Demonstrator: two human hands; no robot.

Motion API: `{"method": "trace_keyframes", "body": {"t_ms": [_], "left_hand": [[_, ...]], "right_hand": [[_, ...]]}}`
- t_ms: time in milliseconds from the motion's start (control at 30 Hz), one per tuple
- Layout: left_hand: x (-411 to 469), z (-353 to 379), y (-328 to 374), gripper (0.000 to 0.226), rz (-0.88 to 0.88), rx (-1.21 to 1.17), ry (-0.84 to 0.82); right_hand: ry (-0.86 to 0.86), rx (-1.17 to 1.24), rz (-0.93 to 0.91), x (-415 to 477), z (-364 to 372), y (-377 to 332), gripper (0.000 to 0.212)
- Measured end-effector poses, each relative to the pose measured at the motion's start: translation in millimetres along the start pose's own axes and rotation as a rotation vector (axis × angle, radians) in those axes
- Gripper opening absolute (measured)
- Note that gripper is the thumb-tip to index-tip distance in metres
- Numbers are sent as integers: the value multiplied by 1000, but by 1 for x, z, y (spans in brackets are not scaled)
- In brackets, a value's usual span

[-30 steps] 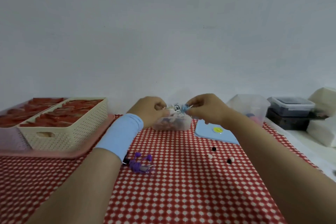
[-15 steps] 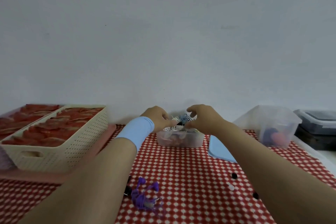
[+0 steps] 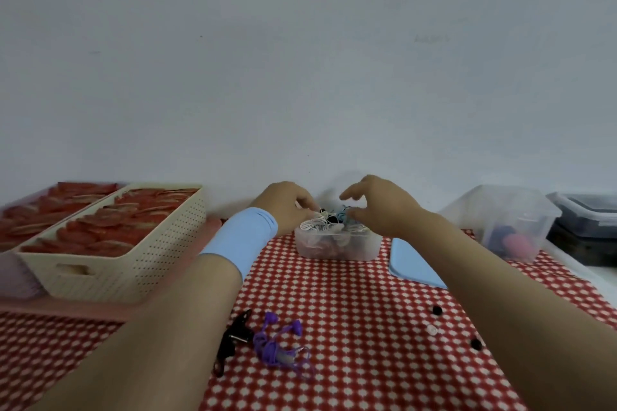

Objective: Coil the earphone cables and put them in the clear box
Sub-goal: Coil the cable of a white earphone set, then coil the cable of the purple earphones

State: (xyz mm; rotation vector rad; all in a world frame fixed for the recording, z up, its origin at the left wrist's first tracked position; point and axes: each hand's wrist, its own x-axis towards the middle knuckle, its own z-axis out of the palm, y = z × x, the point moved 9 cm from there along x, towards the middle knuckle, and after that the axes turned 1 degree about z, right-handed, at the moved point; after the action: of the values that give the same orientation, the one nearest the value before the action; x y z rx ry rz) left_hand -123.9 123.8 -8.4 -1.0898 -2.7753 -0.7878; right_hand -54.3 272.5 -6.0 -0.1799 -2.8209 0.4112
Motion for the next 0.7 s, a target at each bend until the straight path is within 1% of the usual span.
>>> {"method": "trace_keyframes", "body": {"t_ms": [67,100,167,300,367,400,467,533,633,700], "left_hand": [[-14,-13,1,6,-20,-33,18],[-20,-16,2,7,-30,-43,16],[-41,-17,-4,12,-65,-41,-15],[-85,-1,-23,20,-109,70,-181],[-104,0,-33,17,-122,52,-189],[-114,-1,-39,15,-137,26,-184],[-130,2,-48,12,-160,-5,-203],[-143,10,-52,17,-178,22,-247],[-150,21,-52,35,-185,198,-285],[-150,26,-42,37,-172,308,-278]], "right_hand": [[36,50,-42,-7,-11,-18,19],[13,77,-57,-10,-11,-28,15],[-102,110,-83,-22,3,-53,11],[-368,98,-124,-50,46,-94,14],[-501,108,-153,-67,69,-110,9],[-543,95,-171,-74,79,-118,12],[-571,5,-193,-83,94,-123,21],[-573,-78,-195,-88,105,-123,23],[-538,-52,-142,-92,108,-117,19],[-511,-13,-119,-95,101,-110,15]]}}
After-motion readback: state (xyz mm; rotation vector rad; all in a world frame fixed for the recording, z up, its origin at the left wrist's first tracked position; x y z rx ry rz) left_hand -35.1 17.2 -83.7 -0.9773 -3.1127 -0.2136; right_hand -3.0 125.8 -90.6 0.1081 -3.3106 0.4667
